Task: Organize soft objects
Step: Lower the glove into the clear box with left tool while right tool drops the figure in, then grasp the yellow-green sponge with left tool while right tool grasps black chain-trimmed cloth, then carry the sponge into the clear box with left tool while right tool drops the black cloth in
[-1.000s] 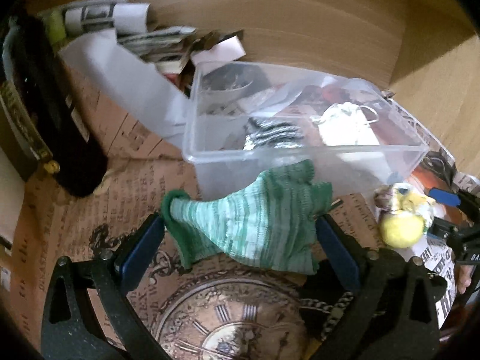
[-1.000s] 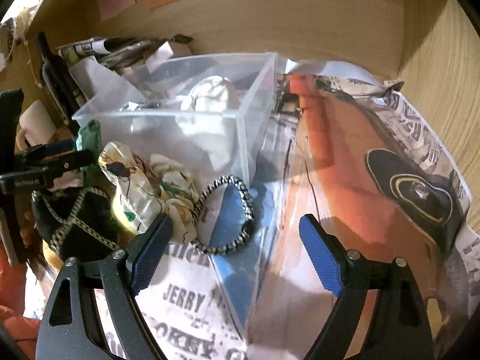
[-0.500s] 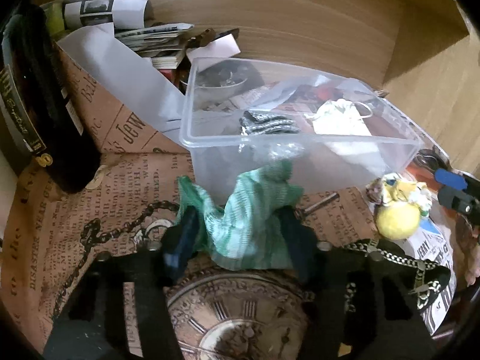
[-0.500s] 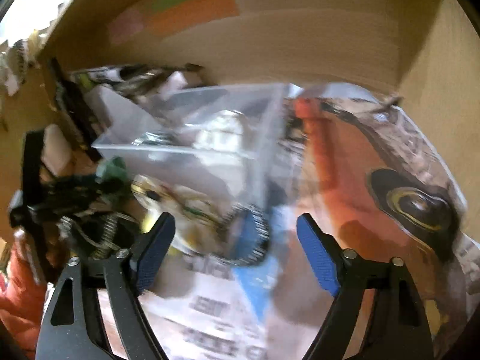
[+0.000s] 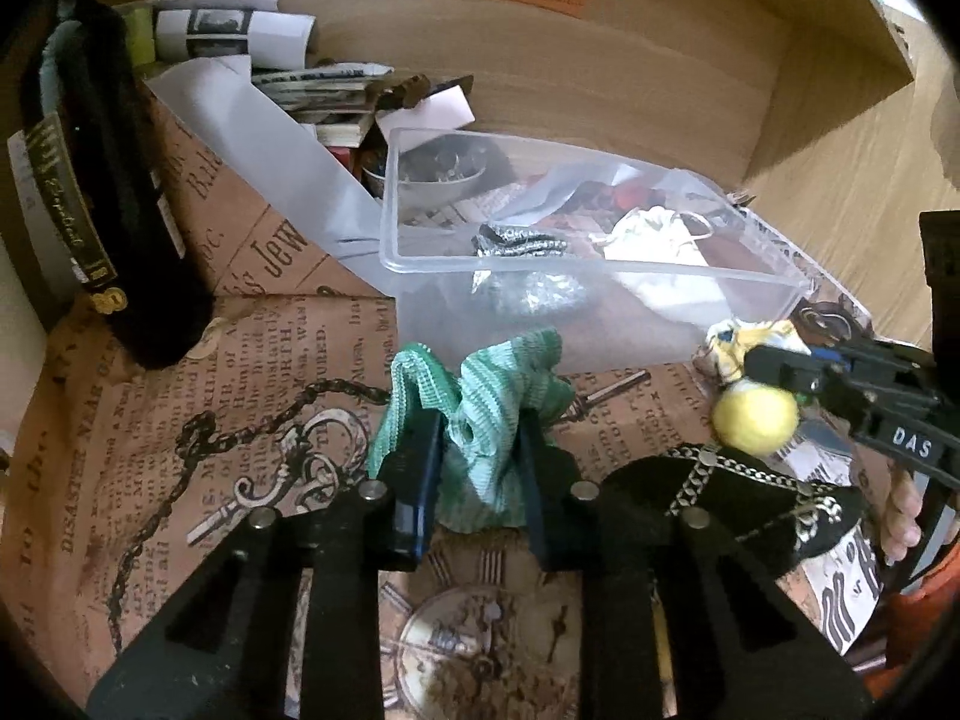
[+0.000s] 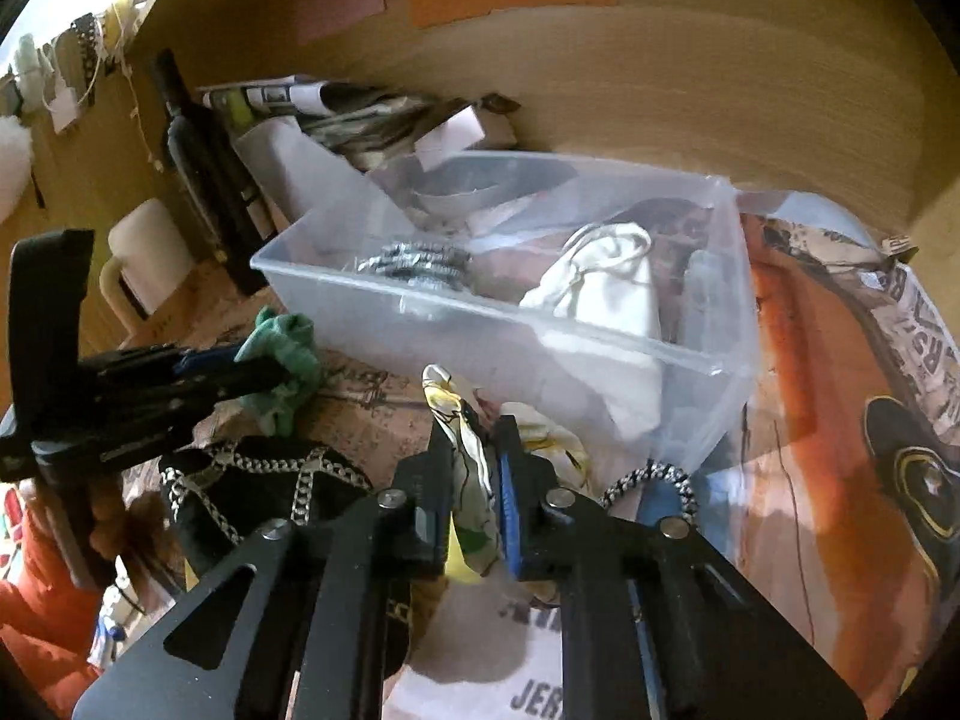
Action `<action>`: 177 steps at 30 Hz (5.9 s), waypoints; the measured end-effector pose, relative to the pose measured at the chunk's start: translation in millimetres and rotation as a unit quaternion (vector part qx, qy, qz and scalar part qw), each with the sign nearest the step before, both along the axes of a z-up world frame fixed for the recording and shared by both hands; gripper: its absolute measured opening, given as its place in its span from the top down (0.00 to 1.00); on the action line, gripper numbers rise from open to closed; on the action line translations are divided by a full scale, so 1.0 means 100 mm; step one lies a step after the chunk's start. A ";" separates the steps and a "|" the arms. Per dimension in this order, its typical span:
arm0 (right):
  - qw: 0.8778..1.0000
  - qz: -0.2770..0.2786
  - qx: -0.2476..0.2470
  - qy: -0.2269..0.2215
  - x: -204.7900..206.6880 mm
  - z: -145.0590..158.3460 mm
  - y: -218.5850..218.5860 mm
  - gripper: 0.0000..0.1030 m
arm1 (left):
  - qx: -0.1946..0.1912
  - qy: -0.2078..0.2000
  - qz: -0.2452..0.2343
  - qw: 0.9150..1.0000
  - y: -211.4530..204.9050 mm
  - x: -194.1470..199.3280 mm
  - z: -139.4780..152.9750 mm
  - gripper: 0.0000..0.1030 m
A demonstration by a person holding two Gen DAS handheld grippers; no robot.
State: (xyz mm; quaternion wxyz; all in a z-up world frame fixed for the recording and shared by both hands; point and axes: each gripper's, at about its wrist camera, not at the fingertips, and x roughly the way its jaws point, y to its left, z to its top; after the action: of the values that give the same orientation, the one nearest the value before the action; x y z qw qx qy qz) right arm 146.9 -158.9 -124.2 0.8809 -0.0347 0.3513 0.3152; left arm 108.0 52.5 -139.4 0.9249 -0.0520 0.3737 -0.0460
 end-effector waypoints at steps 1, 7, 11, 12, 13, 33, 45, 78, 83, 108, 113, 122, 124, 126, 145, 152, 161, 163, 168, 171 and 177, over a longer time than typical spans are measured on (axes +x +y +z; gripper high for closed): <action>1.000 -0.004 0.004 -0.007 -0.02 0.03 -0.02 0.90 | 0.001 -0.003 0.001 1.000 0.00 -0.02 0.02 0.77; 0.998 -0.023 0.029 -0.046 -0.15 0.29 -0.19 0.91 | -0.002 -0.031 -0.002 1.000 0.02 -0.13 0.20 0.78; 0.996 -0.032 0.045 -0.072 -0.20 0.47 -0.27 0.91 | -0.002 -0.056 -0.006 0.998 0.00 -0.18 0.37 0.78; 0.995 -0.034 0.051 -0.080 -0.21 0.53 -0.29 0.91 | -0.001 -0.064 -0.006 0.998 0.00 -0.19 0.42 0.78; 0.994 -0.036 0.054 -0.086 -0.21 0.57 -0.31 0.91 | 0.001 -0.072 -0.006 0.997 -0.01 -0.20 0.46 0.78; 0.992 -0.024 0.043 -0.120 0.32 0.77 0.06 0.91 | -0.005 -0.094 0.000 0.996 -0.07 0.54 0.82 0.78; 0.999 -0.011 -0.007 -0.038 0.82 0.30 0.36 0.91 | 0.007 -0.019 -0.003 1.000 -0.18 0.96 0.42 0.78; 0.994 0.026 -0.001 -0.106 -0.03 0.74 0.15 0.18 | 0.011 -0.073 -0.003 0.997 -0.16 0.26 0.81 0.05; 0.992 0.042 -0.007 -0.120 -0.35 0.70 0.15 0.18 | 0.002 -0.075 0.006 0.997 -0.11 0.00 0.78 0.01; 1.000 -0.003 -0.002 0.011 -0.50 -0.10 0.06 0.78 | 0.001 0.022 -0.007 1.000 -0.30 -0.56 0.12 0.01; 0.999 -0.035 0.022 -0.012 -0.53 0.07 -0.13 0.80 | 0.002 0.031 -0.039 0.999 -0.53 -0.58 0.04 0.01; 0.996 -0.067 0.041 -0.042 -0.64 0.29 -0.38 0.80 | -0.004 0.034 -0.050 0.998 -0.72 -0.54 -0.13 0.01; 0.995 -0.072 0.043 -0.044 -0.65 0.30 -0.42 0.80 | -0.005 0.026 -0.048 0.999 -0.74 -0.53 -0.13 0.01; 0.995 -0.077 0.046 -0.046 -0.65 0.31 -0.45 0.80 | -0.010 0.020 -0.050 0.998 -0.77 -0.51 -0.13 0.07; 0.992 -0.087 0.064 -0.069 -0.50 0.48 -0.54 0.80 | -0.018 -0.006 -0.047 0.999 -0.67 -0.28 0.16 0.71; 0.989 -0.090 0.069 -0.097 -0.29 0.69 -0.48 0.80 | 0.000 -0.061 -0.021 0.998 -0.46 -0.07 0.58 0.71; 0.987 -0.083 0.068 -0.122 0.04 0.90 -0.31 0.80 | 0.014 -0.091 -0.001 0.996 -0.26 0.29 0.90 0.71; 0.987 -0.082 0.065 -0.123 0.14 0.92 -0.26 0.80 | 0.013 -0.088 0.000 0.996 -0.23 0.37 0.92 0.71; 0.989 -0.081 0.058 -0.108 0.40 0.89 -0.16 0.80 | 0.024 -0.077 0.003 0.997 -0.22 0.61 0.90 0.71; 0.991 -0.081 0.044 -0.095 0.56 0.84 -0.10 0.80 | 0.024 -0.065 0.005 0.998 -0.23 0.76 0.87 0.71; 0.993 -0.095 0.014 -0.070 0.85 0.63 0.04 0.80 | 0.031 -0.030 0.013 0.999 -0.25 1.10 0.66 0.71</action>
State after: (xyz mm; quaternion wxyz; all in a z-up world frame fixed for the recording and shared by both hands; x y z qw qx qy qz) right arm 231.5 -155.3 -61.7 0.9297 -0.0105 0.2859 0.2320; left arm 217.8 27.8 -73.3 0.9375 -0.0261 0.3462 -0.0241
